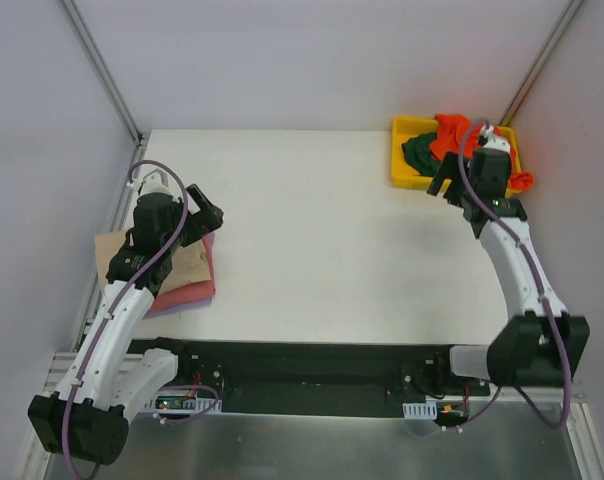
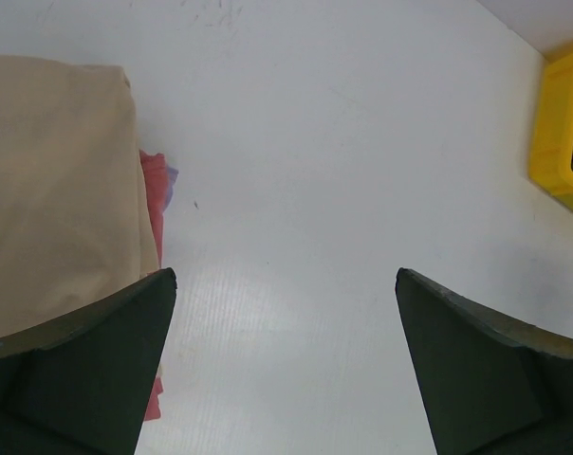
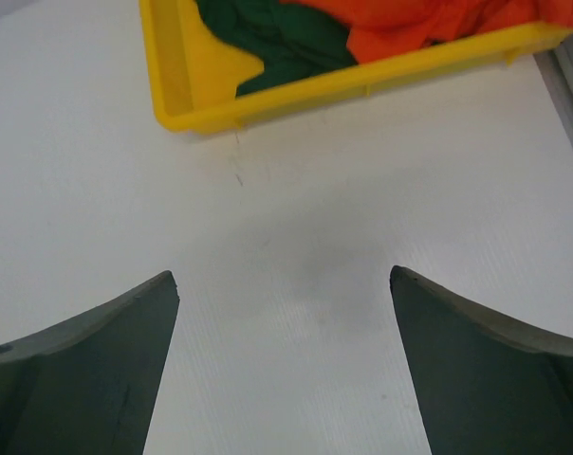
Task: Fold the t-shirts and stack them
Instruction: Grab crumpled tshirt from bin with the right arm
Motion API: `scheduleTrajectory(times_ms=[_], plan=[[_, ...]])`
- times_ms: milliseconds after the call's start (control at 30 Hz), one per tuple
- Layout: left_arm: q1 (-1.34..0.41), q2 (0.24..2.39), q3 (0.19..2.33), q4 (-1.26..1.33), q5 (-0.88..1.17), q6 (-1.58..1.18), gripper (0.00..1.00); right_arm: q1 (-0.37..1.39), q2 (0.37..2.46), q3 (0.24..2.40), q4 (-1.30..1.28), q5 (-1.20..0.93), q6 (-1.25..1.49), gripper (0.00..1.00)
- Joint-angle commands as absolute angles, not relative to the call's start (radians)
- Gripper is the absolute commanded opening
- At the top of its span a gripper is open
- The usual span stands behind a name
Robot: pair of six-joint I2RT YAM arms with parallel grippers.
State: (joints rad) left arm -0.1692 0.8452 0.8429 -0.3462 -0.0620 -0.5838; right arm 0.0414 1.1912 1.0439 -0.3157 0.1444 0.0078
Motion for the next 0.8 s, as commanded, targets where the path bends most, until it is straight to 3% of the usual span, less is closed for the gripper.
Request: scheduleTrajectory(times_ms=[0, 300, 433, 567, 667, 767], plan=[[-0.169, 0.9, 0.873, -0.276, -0.043, -0.535, 0.99, -0.031, 1.489, 1.317, -0.33, 0.133, 0.037, 0.96], [-0.169, 1.041, 0.813, 0.043, 0.112, -0.454, 0.99, -0.127, 2.218, 2.132, -0.574, 0.238, 0.124, 0.96], [-0.169, 1.114, 0.815, 0.124, 0.139, -0.453, 0.99, -0.141, 2.399, 2.321, -0.568, 0.212, 0.156, 0.96], [-0.169, 1.186, 0.841, 0.137, 0.156, -0.453, 0.99, -0.147, 2.456, 2.309, -0.499, 0.284, 0.161, 0.99], [-0.169, 1.219, 0.851, 0.137, 0.17, -0.454, 0.99, -0.153, 2.49, 2.306, -0.451, 0.258, 0.153, 0.86], [-0.169, 1.235, 0.864, 0.137, 0.183, -0.46, 0.99, -0.16, 2.508, 2.312, -0.382, 0.245, 0.147, 0.44]])
